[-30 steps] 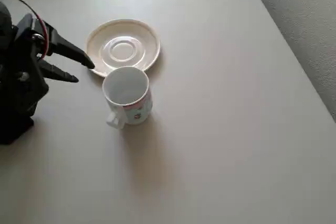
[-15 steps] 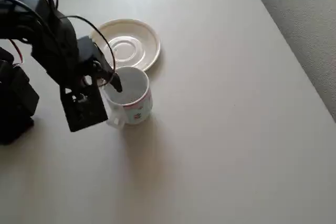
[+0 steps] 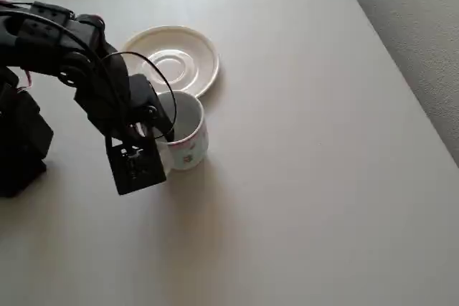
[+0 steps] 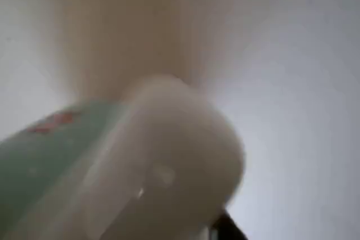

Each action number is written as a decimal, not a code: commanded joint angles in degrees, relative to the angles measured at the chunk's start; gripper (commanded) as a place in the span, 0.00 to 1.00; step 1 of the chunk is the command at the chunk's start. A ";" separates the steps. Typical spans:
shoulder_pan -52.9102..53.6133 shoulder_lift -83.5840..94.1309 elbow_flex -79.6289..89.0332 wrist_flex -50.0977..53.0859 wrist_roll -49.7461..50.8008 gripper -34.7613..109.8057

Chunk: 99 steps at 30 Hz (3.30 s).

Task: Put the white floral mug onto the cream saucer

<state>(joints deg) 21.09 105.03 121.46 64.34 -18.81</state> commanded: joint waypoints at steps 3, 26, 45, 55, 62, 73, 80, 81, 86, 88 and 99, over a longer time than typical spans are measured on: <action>0.44 -2.90 0.26 -1.93 -0.18 0.23; -8.09 22.32 -19.78 23.73 1.23 0.23; -31.20 14.77 -23.03 22.24 10.81 0.23; -34.63 10.37 -15.82 13.80 12.30 0.23; -33.75 10.28 -9.32 9.49 11.69 0.23; -32.52 9.05 -6.06 5.89 10.63 0.23; -34.54 7.56 -4.57 4.39 10.72 0.27; -35.07 7.21 -4.39 4.31 10.72 0.28; -37.71 5.62 -4.39 4.31 10.63 0.32; -38.85 5.36 -4.39 4.48 10.63 0.35; -43.33 6.86 -4.22 5.54 12.13 0.30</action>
<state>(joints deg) -19.95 110.13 117.42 69.35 -7.12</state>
